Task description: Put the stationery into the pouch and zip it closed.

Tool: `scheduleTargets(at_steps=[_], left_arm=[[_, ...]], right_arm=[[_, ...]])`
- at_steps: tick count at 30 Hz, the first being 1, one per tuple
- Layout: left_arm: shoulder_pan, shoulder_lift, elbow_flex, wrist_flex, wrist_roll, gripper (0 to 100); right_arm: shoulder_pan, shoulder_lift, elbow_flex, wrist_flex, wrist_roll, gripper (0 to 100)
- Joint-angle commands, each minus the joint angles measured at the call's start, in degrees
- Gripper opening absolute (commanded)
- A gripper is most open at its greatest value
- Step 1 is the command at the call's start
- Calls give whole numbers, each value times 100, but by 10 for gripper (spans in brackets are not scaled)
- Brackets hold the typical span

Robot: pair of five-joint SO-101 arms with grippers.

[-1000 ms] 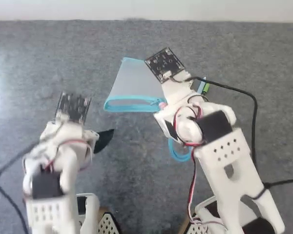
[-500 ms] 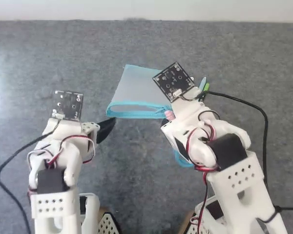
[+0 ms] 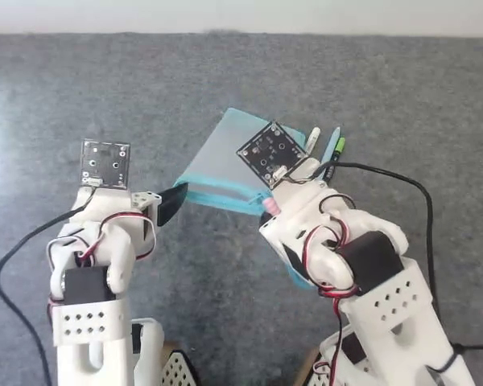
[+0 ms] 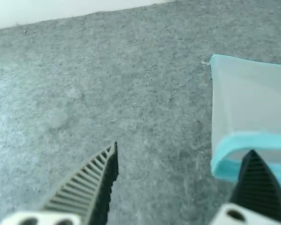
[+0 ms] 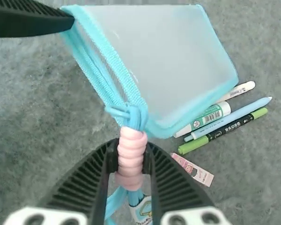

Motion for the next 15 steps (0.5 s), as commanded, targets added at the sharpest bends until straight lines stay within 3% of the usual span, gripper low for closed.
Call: scheduleTargets(at_steps=[1, 11, 15], left_arm=[[-9, 35, -374, 264, 97, 385], [-9, 70, 163, -527, 97, 374], [0, 44, 189, -563, 105, 364]], right_arm=[[-66, -189, 35, -154, 167, 7], [-136, -251, -545, 224, 185, 7], [-532, -251, -703, 409, 202, 7]])
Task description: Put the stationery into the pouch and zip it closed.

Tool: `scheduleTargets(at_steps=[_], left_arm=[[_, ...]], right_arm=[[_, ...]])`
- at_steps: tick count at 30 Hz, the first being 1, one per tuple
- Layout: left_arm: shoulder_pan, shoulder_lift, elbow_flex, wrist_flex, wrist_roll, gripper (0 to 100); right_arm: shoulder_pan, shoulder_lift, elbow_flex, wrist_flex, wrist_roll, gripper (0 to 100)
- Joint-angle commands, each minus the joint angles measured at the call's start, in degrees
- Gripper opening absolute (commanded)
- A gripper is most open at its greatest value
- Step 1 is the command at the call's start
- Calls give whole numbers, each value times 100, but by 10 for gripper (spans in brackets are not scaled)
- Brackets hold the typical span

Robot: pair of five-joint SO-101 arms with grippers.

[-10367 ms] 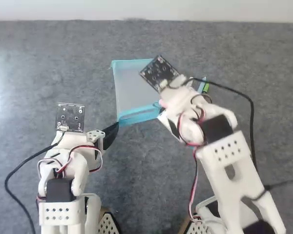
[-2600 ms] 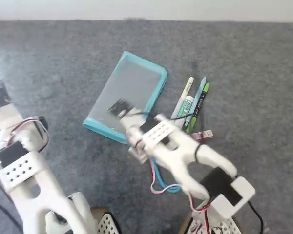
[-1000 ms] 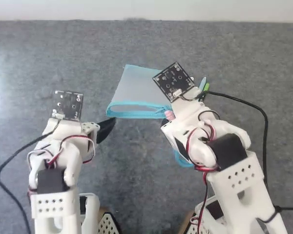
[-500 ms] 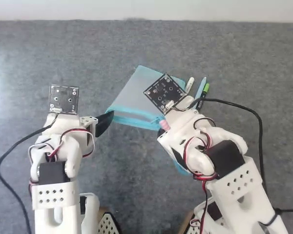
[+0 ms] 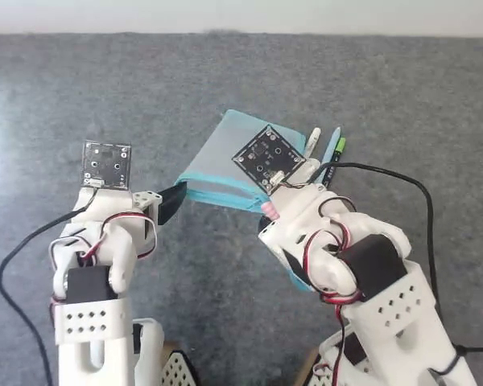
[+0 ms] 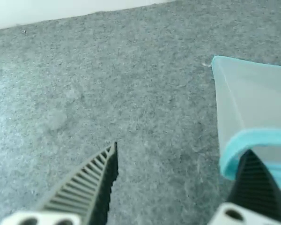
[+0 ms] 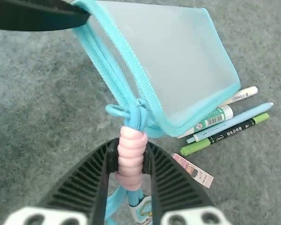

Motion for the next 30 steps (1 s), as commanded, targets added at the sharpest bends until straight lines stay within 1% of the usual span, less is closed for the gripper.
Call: scheduleTargets(at_steps=[1, 3, 7, 9, 11, 14, 16, 19, 21, 23, 25, 28, 30], left_arm=[[-9, 44, -40, -176, 141, 364], [18, 44, -31, -176, 202, 364], [316, 35, 145, -193, 185, 363], [334, 35, 251, -369, 176, 350], [193, 26, 338, -510, 167, 293], [-62, 26, 365, -651, 211, 167], [-176, 26, 356, -659, 229, 106], [-264, 26, 365, -633, 352, 92], [-281, 26, 365, -571, 536, 91], [-396, 26, 330, -457, 686, 88], [-563, 26, 321, -422, 879, 76], [-958, 26, 330, -422, 1081, 73], [-1231, 26, 330, -422, 1187, 73]], right_arm=[[-391, -224, -396, 127, 114, 7], [-523, -224, -396, 136, 202, 7], [-558, -233, -404, 136, 229, 7], [-541, -321, -404, 136, 229, 7], [-541, -532, -404, 154, 237, 7], [-532, -831, -360, 233, 325, 7], [-497, -884, -255, 233, 387, 8], [-198, -857, 35, 163, 580, 29], [75, -752, 202, 163, 765, 95], [321, -567, 334, 119, 765, 170], [602, -356, 457, -48, 756, 221], [998, -66, 563, -277, 738, 214], [1051, 13, 554, -233, 607, 213]])
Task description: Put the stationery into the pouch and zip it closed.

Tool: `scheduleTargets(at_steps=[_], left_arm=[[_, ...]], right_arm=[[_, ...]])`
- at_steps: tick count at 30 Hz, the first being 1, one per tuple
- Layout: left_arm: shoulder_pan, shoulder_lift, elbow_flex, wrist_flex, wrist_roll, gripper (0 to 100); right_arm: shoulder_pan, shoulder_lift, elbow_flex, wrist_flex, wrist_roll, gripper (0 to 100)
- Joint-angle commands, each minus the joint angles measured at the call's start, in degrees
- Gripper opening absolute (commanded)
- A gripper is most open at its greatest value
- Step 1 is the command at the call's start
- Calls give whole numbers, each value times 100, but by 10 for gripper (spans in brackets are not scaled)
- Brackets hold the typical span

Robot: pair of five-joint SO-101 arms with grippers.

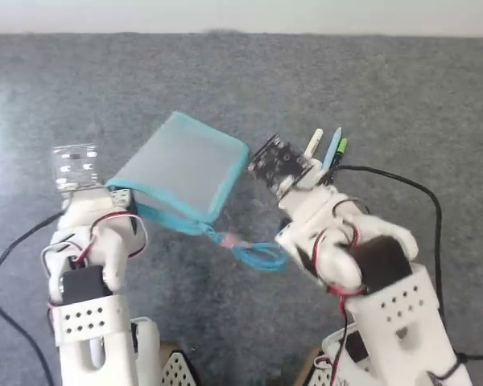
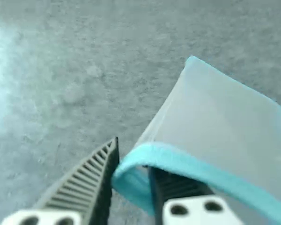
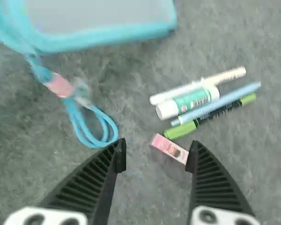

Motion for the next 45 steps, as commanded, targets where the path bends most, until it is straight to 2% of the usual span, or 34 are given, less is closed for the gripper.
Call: scheduleTargets(at_steps=[1, 5, 8, 10, 13, 20, 26, 29, 32, 34, 45], left_arm=[[-440, 18, -92, 9, 255, 73], [-484, 62, 22, 9, 273, 73], [-475, 62, 119, 9, 273, 75], [-475, 62, 127, 0, 273, 76], [-475, 62, 127, 0, 255, 76], [-475, 62, 136, 0, 237, 77], [-475, 62, 136, -18, 237, 77], [-475, 62, 145, -18, 229, 77], [-475, 62, 145, -26, 229, 77], [-475, 62, 145, -26, 229, 77], [-475, 26, 198, -35, 229, 77]], right_arm=[[127, 145, -35, -127, -141, 213], [242, 338, 352, -233, -475, 210], [558, 752, 941, -760, -457, 211], [690, 1200, 1231, -1138, -721, 212], [760, 1965, 1301, -1596, -1530, 212], [804, 3662, 563, -1780, -4229, 210], [1138, 4804, -132, -1824, -4800, 208], [1402, 5077, -246, -1780, -4888, 194], [1719, 5200, -246, -1815, -4738, 74], [1912, 5209, -246, -1824, -4387, 3], [2448, 4989, -264, -1516, -3780, 7]])
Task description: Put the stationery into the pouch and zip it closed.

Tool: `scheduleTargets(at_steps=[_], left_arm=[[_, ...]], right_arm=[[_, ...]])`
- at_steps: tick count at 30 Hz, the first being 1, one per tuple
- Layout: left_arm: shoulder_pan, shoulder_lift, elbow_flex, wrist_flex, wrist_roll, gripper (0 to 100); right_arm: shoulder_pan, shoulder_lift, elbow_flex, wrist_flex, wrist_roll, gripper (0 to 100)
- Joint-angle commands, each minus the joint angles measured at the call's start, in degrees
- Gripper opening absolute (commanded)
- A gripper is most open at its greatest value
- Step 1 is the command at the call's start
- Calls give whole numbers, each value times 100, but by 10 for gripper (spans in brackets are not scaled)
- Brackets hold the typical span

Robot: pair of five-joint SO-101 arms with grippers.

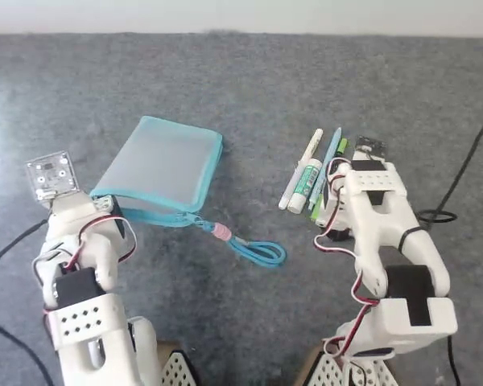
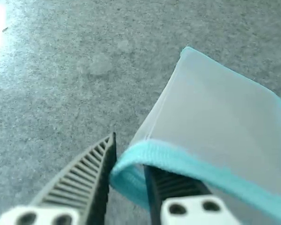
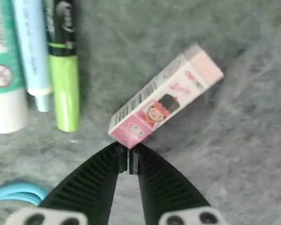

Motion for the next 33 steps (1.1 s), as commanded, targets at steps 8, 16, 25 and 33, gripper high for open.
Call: scheduleTargets(at_steps=[8, 16, 25, 33], left_arm=[[185, 53, -57, -35, 35, 77], [185, 44, -57, -35, 35, 77], [185, 26, -13, -35, 35, 77], [185, 26, -4, -26, 35, 77]], right_arm=[[-31, -1147, -273, 84, -932, 223], [4, -514, -325, -514, -1248, 168], [22, 391, -765, -400, -1204, 141], [31, 57, -738, -242, -352, 10]])
